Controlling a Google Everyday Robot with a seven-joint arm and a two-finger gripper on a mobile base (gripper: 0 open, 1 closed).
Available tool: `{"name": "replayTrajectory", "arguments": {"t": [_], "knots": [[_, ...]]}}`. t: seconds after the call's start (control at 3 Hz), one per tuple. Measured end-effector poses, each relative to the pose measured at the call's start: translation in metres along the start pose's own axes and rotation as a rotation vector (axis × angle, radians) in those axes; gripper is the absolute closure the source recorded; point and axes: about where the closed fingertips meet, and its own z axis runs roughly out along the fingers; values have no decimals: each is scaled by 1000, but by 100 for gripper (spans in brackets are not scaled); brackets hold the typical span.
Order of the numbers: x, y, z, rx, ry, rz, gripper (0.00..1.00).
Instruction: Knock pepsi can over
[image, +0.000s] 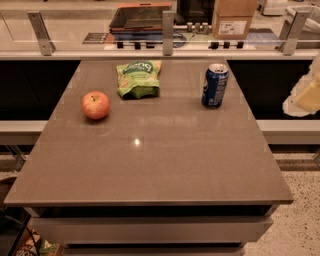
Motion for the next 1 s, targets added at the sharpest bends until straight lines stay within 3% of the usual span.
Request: {"name": "replayTrajectory", "arguments": {"t": [0.33, 1.0], "knots": [[0, 0, 0, 1, -1, 0, 0], [-8, -29, 36, -6, -135, 45, 0]]}}
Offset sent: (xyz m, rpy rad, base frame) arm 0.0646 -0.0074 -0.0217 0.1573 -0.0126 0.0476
